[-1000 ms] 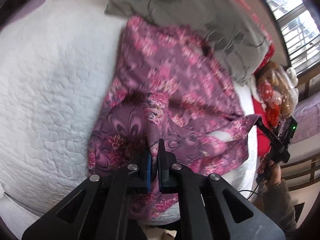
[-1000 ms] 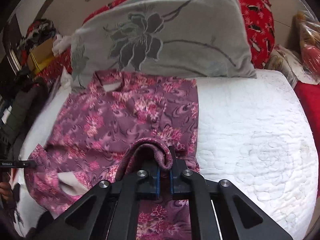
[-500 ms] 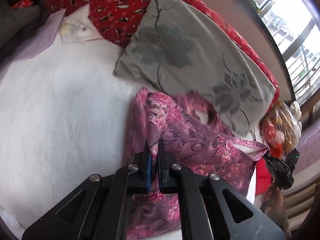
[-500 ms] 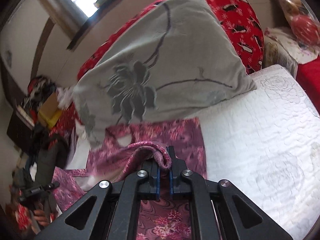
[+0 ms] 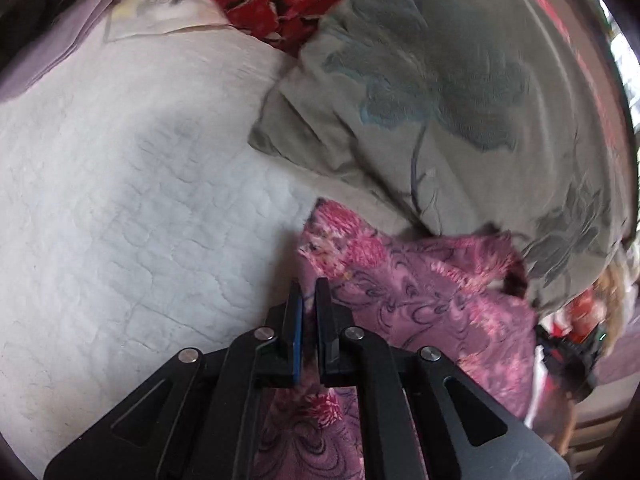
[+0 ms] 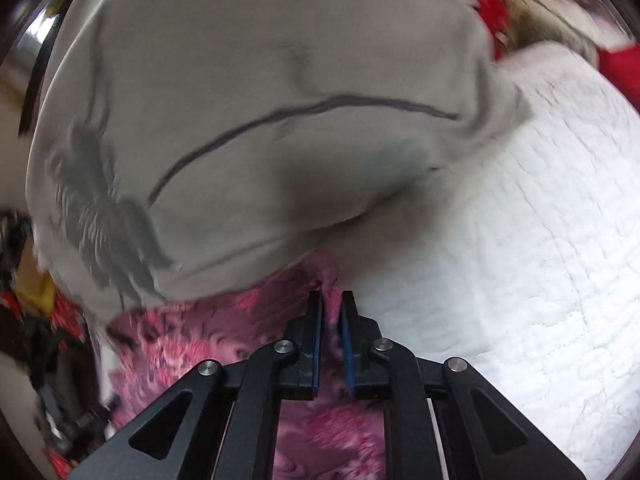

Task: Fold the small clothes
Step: 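Lift the hem with both grippers and fold it toward the collar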

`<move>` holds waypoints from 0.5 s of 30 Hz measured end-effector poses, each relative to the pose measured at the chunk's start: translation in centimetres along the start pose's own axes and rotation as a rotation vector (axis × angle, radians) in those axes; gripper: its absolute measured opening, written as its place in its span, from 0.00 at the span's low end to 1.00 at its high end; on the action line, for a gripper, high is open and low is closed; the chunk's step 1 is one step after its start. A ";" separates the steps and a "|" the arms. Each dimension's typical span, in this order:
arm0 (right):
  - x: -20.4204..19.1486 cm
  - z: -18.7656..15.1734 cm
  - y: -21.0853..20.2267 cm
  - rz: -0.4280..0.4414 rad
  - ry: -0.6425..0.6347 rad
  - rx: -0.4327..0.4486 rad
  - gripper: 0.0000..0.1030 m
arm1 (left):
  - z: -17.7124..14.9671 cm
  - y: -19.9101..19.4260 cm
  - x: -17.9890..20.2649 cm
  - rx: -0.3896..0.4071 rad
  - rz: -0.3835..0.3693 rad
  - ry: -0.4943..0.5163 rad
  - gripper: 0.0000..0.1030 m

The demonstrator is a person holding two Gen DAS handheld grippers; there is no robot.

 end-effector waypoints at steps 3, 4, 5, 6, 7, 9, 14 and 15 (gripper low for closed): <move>1.8 0.5 -2.7 0.039 0.069 0.084 0.19 | 0.5 -2.9 -0.9 0.054 -0.030 -0.022 0.03; 2.3 0.4 -3.6 0.053 0.078 0.101 0.23 | 0.3 -4.0 -0.7 0.068 -0.053 -0.013 0.03; 2.7 0.2 -4.3 0.068 0.080 0.106 0.31 | 0.1 -4.7 -0.5 0.079 -0.068 -0.005 0.03; 3.0 -0.4 -4.7 0.089 0.074 0.096 0.36 | -0.3 -5.4 0.0 0.085 -0.088 0.010 0.04; 3.1 -0.7 -4.7 0.099 0.072 0.085 0.41 | -0.9 -5.8 0.6 0.084 -0.103 0.027 0.05; 3.3 -2.0 -4.1 0.128 0.070 0.039 0.42 | -2.8 -5.6 1.9 0.055 -0.106 0.071 0.06; 1.4 -5.0 -2.0 0.102 0.016 -0.002 0.13 | -6.5 -1.6 3.7 -0.060 0.022 0.151 0.07; 0.9 -5.1 -2.7 0.095 -0.007 0.039 0.10 | -7.1 -0.9 3.5 -0.064 0.054 0.143 0.07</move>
Point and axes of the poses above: each gripper's, at about its wrist camera, not at the fingertips, and y roughly the way its jaws point, x to its right, z to its top, the point moved 2 cm from there along y, roughly the way its jaws point, and after that the axes turned 2 degrees about x, right-handed, at the moved point
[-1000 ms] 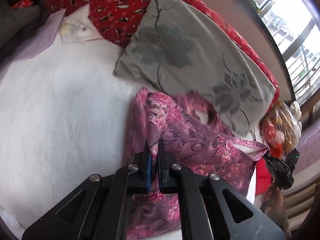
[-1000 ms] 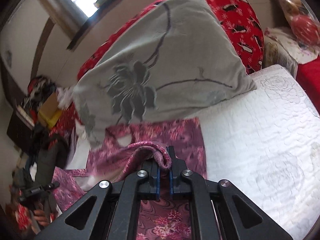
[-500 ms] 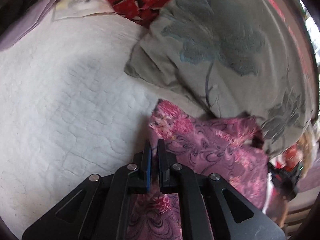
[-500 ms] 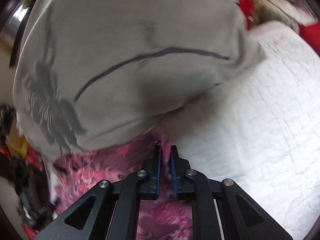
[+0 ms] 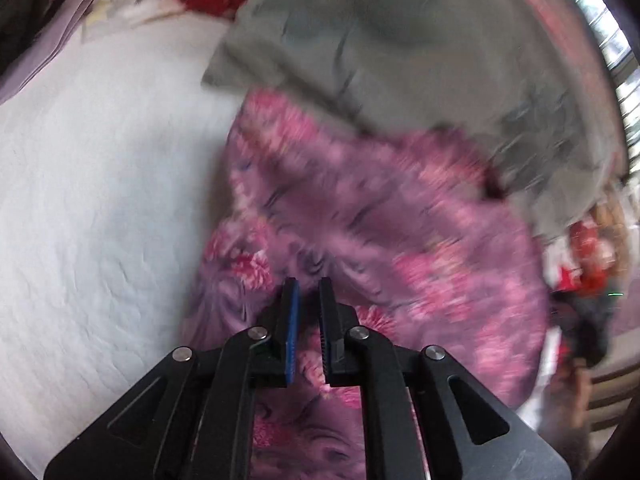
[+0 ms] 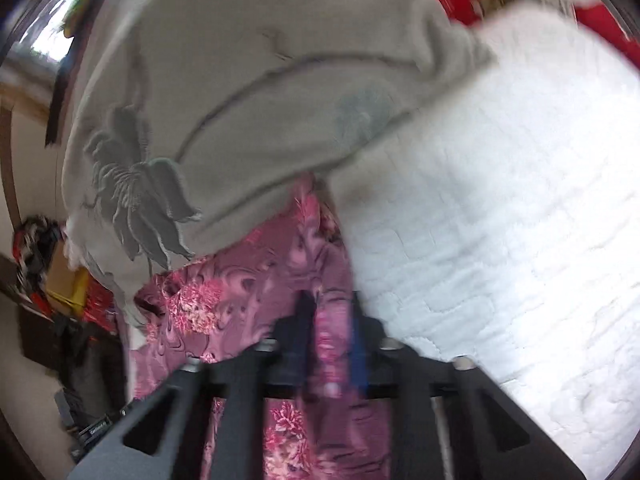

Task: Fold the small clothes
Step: 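Lift the hem with both grippers and fold it toward the collar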

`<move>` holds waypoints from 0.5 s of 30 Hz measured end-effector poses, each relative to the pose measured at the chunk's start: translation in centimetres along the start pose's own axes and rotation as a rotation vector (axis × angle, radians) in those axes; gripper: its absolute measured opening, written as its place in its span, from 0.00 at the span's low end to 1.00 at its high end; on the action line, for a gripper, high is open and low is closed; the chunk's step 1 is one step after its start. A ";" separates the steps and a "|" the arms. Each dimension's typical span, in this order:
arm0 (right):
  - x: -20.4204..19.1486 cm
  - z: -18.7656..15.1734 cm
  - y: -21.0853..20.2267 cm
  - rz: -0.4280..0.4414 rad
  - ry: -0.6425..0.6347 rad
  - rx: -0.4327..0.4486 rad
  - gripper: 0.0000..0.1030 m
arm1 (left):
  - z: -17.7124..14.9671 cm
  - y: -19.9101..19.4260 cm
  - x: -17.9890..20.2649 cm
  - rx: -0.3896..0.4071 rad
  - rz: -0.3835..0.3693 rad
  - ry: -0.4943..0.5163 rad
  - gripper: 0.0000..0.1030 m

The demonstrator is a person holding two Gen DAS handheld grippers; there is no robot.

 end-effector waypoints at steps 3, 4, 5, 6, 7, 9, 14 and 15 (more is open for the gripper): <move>0.6 0.4 -1.3 -0.059 0.020 0.078 0.05 | -0.2 -0.2 0.0 0.028 0.014 -0.029 0.07; 1.2 0.4 -0.7 -0.091 0.037 0.041 0.05 | -0.2 -0.4 0.1 0.024 0.024 -0.032 0.07; 1.9 0.0 0.0 -0.100 0.054 -0.020 0.05 | -0.2 -0.5 0.2 0.021 0.033 -0.025 0.07; 2.0 -0.2 -0.1 -0.103 0.056 -0.027 0.05 | -0.3 -0.7 0.3 0.014 0.047 -0.017 0.07; 1.8 -0.4 -0.8 -0.105 0.048 -0.003 0.08 | -0.4 -1.0 0.4 0.009 0.056 -0.017 0.07; 1.0 -1.0 -2.7 -0.100 0.019 0.038 0.12 | -1.0 -1.8 0.5 -0.002 0.059 -0.033 0.07; 0.6 -4.7 -5.6 -0.101 -0.057 -0.010 0.32 | -4.6 -5.4 -0.8 -0.011 0.000 -0.064 0.11; 1.0 -5.7 -6.1 -0.102 -0.061 -0.016 0.36 | -5.8 -6.3 -1.3 -0.008 -0.005 -0.064 0.13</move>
Point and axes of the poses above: each gripper's, at about its wrist camera, not at the fingertips, and y roughly the way its jaws point, x to its right, z to its top, the point moved 2 cm from there along y, roughly the way its jaws point, and after that the axes turned 2 degrees about x, right-handed, at the moved point
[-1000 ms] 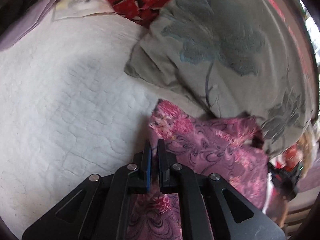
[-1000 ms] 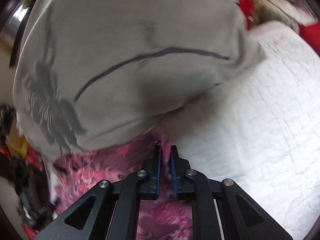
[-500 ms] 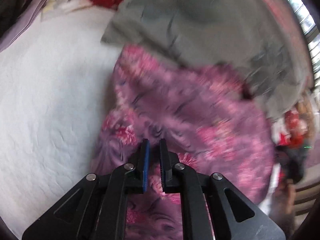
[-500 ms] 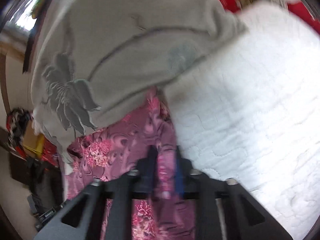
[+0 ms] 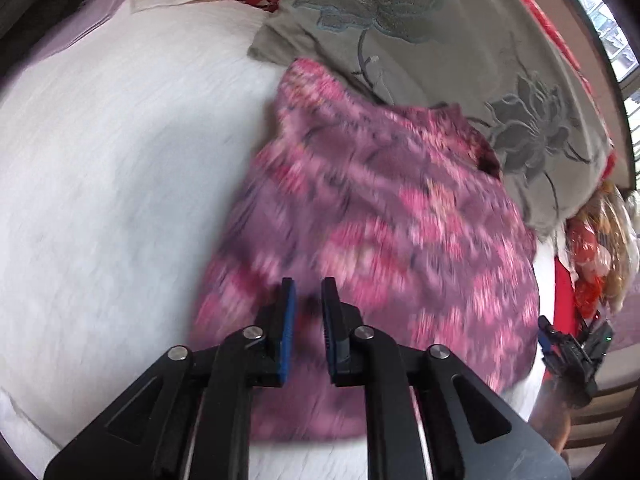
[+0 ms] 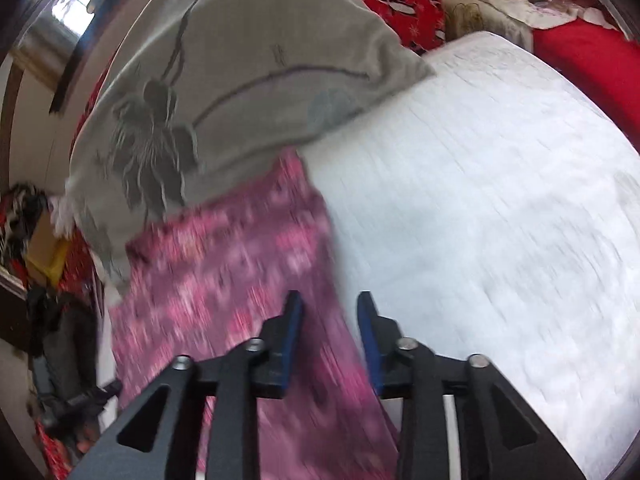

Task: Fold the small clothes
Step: 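Lift the hem with both grippers and fold it toward the collar, then open both grippers and release the folded shirt onto the bed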

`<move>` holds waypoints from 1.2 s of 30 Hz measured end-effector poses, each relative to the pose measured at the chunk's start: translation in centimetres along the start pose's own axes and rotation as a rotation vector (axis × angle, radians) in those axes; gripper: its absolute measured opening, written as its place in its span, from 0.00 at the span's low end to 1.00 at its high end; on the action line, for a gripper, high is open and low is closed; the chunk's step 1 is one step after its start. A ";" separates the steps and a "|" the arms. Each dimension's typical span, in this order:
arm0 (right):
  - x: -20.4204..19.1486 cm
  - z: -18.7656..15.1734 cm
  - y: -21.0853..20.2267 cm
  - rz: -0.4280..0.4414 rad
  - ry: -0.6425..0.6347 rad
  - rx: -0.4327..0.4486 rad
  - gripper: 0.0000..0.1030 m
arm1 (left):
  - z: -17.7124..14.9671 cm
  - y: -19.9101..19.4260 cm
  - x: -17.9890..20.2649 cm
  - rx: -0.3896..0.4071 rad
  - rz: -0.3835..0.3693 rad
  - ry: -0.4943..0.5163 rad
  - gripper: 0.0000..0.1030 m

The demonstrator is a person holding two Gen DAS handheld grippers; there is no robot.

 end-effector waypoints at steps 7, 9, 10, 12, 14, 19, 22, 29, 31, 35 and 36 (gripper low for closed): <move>3.8 -4.2 -2.1 0.080 0.104 -0.047 0.06 | -4.4 0.2 -1.6 -0.088 0.090 0.045 0.22; 3.7 -4.2 -3.4 0.091 0.122 0.007 0.04 | -4.8 0.5 -1.2 -0.079 0.101 0.067 0.22; 4.0 -4.1 -3.8 0.050 0.122 0.027 0.04 | -4.9 0.5 -0.9 -0.074 0.115 0.084 0.22; 4.4 -4.2 -3.1 -0.024 0.110 -0.013 0.04 | -5.0 0.4 -0.4 -0.082 0.138 0.095 0.22; 4.5 -4.6 -2.9 -0.050 0.098 -0.051 0.04 | -5.2 -0.3 0.2 -0.082 0.130 0.094 0.22; 1.2 -4.0 -6.0 -0.004 -0.015 0.039 0.10 | -3.9 -2.6 3.0 -0.007 0.073 0.094 0.29; -1.1 -3.3 -6.2 0.013 -0.067 0.048 0.11 | -2.4 -2.5 4.9 0.020 0.074 0.112 0.40; -3.0 -2.0 -2.7 -0.006 -0.130 0.051 0.32 | -0.4 2.3 5.3 -0.004 0.145 0.130 0.46; -2.1 -2.1 -0.5 -0.041 -0.125 0.018 0.30 | -0.6 4.2 4.8 -0.029 0.160 0.114 0.49; -1.6 -2.9 0.9 -0.059 -0.150 0.040 0.33 | -0.9 4.3 5.0 0.032 0.167 0.146 0.53; -2.1 -2.8 0.9 -0.077 -0.179 0.033 0.34 | -0.9 4.3 5.1 0.038 0.170 0.158 0.53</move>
Point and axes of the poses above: each gripper's, at about its wrist camera, not at the fingertips, and y roughly the way its jaws point, x to its right, z to its top, the point moved 2 cm from there along y, roughly the way its jaws point, and after that the axes turned 2 degrees about x, right-handed, at the moved point
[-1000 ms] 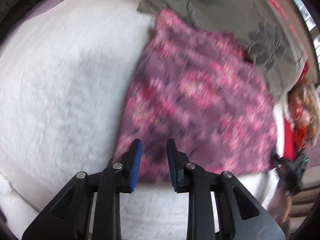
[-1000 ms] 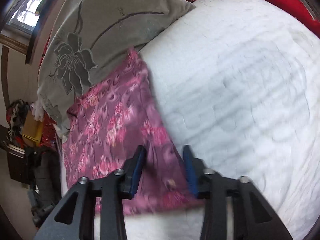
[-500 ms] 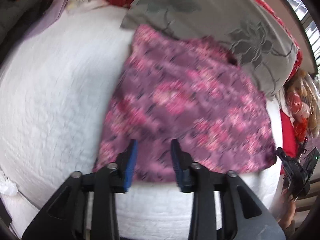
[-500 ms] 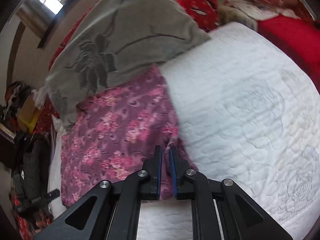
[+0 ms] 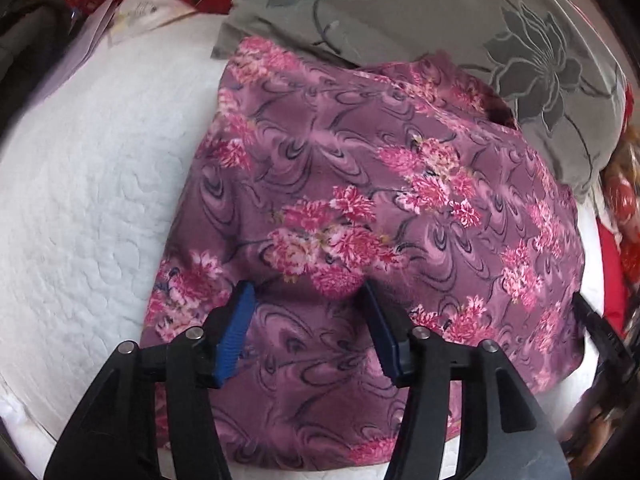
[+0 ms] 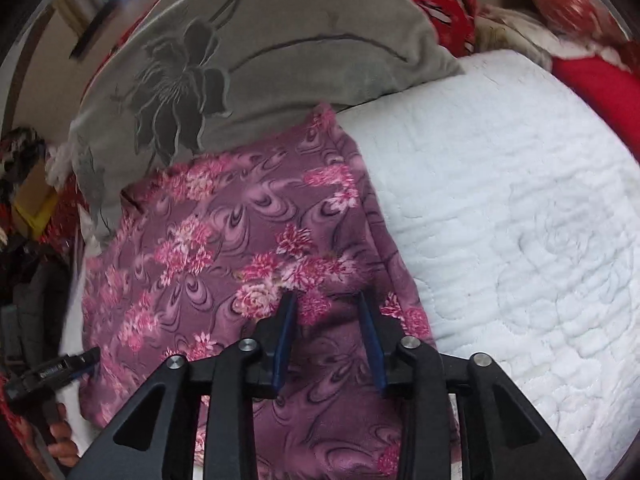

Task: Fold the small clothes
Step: 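Open both grippers and release the folded shirt onto the bed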

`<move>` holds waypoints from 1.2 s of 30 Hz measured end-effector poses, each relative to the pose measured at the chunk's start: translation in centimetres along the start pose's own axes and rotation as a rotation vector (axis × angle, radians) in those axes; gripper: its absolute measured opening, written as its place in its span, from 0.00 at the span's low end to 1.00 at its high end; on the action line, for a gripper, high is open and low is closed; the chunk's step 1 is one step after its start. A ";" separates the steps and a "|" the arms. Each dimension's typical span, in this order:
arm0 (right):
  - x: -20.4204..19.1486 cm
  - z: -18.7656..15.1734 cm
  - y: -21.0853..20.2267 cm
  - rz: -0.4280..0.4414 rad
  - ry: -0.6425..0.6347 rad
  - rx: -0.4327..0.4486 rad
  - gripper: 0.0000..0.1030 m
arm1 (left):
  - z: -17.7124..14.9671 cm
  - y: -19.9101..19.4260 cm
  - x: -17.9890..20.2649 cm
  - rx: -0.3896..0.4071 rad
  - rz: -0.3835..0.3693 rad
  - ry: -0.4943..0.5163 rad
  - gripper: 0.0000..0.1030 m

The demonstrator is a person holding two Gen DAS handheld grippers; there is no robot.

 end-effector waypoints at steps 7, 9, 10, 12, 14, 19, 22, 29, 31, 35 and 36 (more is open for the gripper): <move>-2.5 4.1 -0.8 0.029 -0.006 0.079 0.36 | 0.3 -0.3 -0.2 0.003 -0.008 -0.002 0.53; -3.2 5.6 -0.1 0.038 -0.001 0.087 0.36 | 1.2 -1.1 0.2 0.038 -0.016 0.007 0.53; -3.5 6.2 0.3 0.038 -0.001 0.091 0.36 | 1.9 -1.7 0.3 0.063 -0.027 0.018 0.53; -3.9 7.4 1.4 0.022 -0.007 0.095 0.36 | 3.5 -2.1 0.8 0.087 -0.046 0.037 0.54; -3.7 8.0 2.7 -0.017 -0.017 0.093 0.38 | 5.5 -1.6 1.4 0.098 -0.042 0.061 0.54; -2.1 8.7 5.0 -0.031 0.045 0.024 0.42 | 8.9 3.7 1.6 0.019 0.072 0.151 0.58; -1.9 10.3 3.8 -0.009 0.075 0.094 0.43 | 9.3 5.1 0.9 0.023 0.060 0.104 0.68; -1.6 10.5 7.4 -0.057 0.039 0.022 0.43 | 9.2 3.5 1.4 0.066 0.095 0.153 0.69; -2.2 10.8 6.7 -0.082 0.013 0.030 0.45 | 9.4 1.8 1.0 0.132 0.073 0.149 0.69; -3.2 10.1 5.1 -0.035 -0.010 0.072 0.53 | 9.3 2.4 0.3 0.086 0.054 0.121 0.69; -3.3 9.7 6.0 -0.045 -0.018 0.026 0.57 | 9.2 3.5 0.3 0.028 0.056 0.126 0.70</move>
Point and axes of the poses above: each gripper's, at about its wrist camera, not at the fingertips, and y roughly the way its jaws point, x to its right, z to its top, the point moved 2 cm from there along y, roughly the way its jaws point, and after that the axes turned 2 degrees about x, right-handed, at the moved point
